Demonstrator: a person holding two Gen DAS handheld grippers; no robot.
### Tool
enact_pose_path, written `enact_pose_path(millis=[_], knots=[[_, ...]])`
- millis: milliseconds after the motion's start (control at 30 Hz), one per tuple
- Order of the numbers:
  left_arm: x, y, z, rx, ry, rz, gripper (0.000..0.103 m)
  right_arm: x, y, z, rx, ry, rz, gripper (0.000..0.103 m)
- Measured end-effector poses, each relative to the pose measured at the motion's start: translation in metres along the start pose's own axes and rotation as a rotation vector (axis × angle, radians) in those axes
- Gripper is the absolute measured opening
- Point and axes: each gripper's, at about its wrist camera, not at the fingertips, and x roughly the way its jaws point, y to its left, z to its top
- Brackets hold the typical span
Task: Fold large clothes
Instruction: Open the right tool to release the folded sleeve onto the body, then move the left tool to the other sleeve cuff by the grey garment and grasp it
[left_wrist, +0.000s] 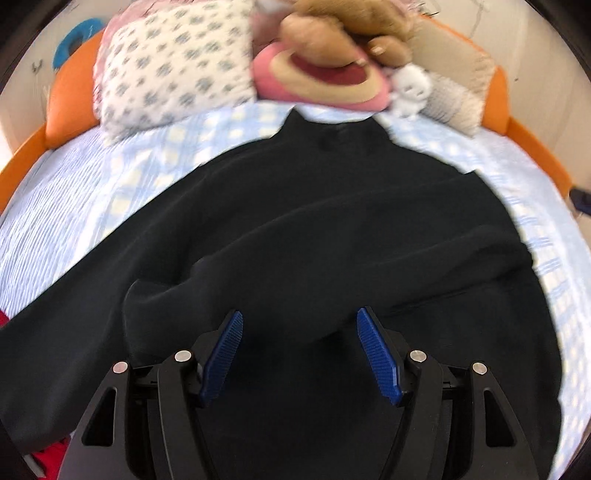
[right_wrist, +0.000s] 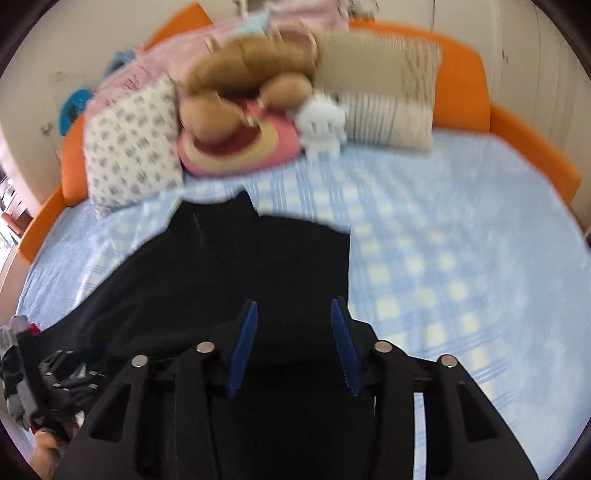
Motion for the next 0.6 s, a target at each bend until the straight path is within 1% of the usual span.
enact_pose_path(millis=[67,133,200,233,267,300,333,367,433,500,600], knots=[[0.014,0.013,-0.001,-0.015,0.009,0.000,0.061,0.028,0.003,-0.008,-0.001,0.021,-0.023,0.038],[0.024,0.018,0.004,-0.008,0.008,0.015,0.061,0.049,0.004,-0.017,-0.005,0.036,-0.049,0.038],[0.030,0.015,0.011,0.029,-0.015,0.067,0.061,0.068,0.003,-0.028,-0.033,0.060,-0.098,0.038],[0.033,0.015,0.015,0.040,-0.018,0.086,0.061,0.077,0.002,-0.036,-0.050,0.070,-0.136,0.037],[0.037,0.016,0.019,0.034,-0.014,0.091,0.061,0.087,-0.002,-0.044,-0.059,0.076,-0.163,0.037],[0.042,0.019,0.027,0.013,-0.009,0.090,0.062,0.095,-0.006,-0.052,-0.053,0.085,-0.168,0.037],[0.045,0.021,0.031,-0.001,-0.007,0.087,0.062,0.099,-0.010,-0.059,-0.044,0.074,-0.148,0.037],[0.049,0.024,0.036,-0.016,-0.005,0.083,0.063,0.096,-0.013,-0.068,-0.048,0.008,-0.125,0.037],[0.057,0.028,0.043,-0.014,0.001,0.081,0.067,0.094,-0.012,-0.078,-0.069,-0.049,-0.129,0.037],[0.061,0.027,0.044,-0.001,-0.006,0.084,0.070,0.095,-0.010,-0.078,-0.084,-0.053,-0.146,0.038],[0.060,0.028,0.042,-0.002,-0.016,0.077,0.070,0.095,-0.013,-0.076,-0.074,-0.048,-0.130,0.038]])
